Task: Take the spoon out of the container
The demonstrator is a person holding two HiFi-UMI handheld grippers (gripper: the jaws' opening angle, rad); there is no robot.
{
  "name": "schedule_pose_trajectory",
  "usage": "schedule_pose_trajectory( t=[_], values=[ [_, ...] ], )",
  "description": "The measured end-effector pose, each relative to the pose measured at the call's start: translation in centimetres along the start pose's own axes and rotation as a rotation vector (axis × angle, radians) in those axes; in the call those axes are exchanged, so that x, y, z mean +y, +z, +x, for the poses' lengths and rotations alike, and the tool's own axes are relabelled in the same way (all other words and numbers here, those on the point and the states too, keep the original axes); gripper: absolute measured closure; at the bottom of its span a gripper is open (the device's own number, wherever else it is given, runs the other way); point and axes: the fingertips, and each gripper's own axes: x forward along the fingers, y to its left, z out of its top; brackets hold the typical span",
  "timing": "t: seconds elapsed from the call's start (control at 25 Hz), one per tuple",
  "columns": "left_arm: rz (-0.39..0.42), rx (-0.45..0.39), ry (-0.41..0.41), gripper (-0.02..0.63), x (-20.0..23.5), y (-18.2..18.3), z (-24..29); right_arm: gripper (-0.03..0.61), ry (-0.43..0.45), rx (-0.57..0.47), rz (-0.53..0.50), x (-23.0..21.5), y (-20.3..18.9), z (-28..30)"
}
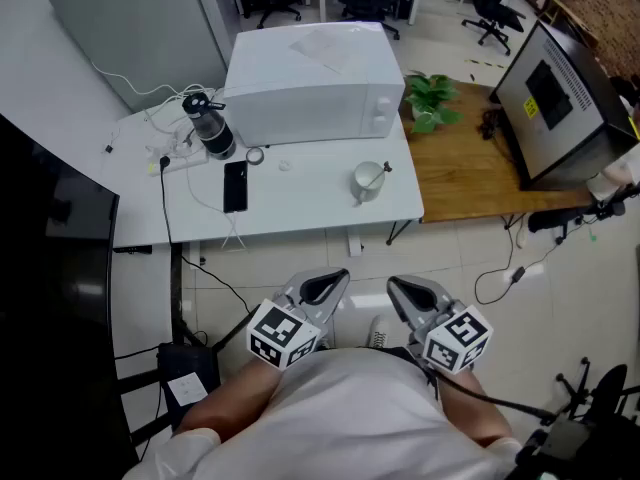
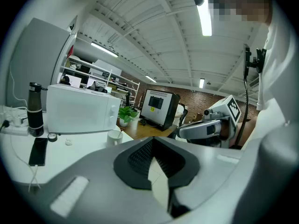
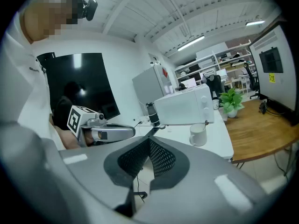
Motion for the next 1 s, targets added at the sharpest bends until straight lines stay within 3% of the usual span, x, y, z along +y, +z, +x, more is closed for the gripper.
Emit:
schedule_pose_trajectory(
  t=[0.48, 0.76, 1.0],
  values=[
    [-0.017, 0.025, -0.036, 0.609, 3.3, -1.1, -1.3, 0.572, -0.064, -0.023, 0.028, 0.4, 0.2, 3.2],
    [-0.031, 0.008, 0.020, 0.609, 6.5, 0.4, 1.1, 0.571, -0.024, -0.012, 0.005, -3.1, 2.4, 6.0],
    [-0.032, -0.008, 0.082, 0.609, 9.0, 3.1, 5.6, 0.571, 0.029, -0.009, -0.010, -9.3, 5.7, 8.1]
  ],
)
